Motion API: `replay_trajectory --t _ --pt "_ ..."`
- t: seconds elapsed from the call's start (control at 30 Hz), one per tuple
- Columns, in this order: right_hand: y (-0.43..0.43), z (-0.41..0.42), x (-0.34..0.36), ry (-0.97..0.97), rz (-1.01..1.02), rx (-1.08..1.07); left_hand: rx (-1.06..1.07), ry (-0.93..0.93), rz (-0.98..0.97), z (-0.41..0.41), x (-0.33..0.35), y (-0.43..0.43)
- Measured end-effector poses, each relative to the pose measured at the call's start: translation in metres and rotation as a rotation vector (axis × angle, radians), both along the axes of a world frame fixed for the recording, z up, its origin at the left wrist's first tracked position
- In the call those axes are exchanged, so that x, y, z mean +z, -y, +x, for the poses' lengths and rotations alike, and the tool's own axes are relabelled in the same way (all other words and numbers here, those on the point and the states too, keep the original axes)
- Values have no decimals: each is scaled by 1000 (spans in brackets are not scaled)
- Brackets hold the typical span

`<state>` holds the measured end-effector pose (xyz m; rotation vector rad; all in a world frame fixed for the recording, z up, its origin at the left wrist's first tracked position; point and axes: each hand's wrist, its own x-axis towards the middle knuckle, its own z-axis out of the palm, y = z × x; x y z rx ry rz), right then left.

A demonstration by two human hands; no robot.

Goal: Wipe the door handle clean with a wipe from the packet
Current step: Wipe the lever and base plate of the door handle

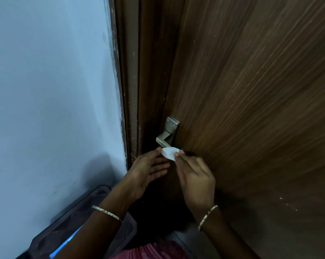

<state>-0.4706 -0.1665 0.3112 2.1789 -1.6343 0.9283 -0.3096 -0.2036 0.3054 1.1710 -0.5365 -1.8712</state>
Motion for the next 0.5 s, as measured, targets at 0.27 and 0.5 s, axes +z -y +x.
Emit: replay_trajectory --t 0.27,0.5 --pt "26 41 36 46 267 25 158 -141 -102 -16 17 7" --pt "-1 2 32 343 303 2 469 278 -327 -16 12 19"
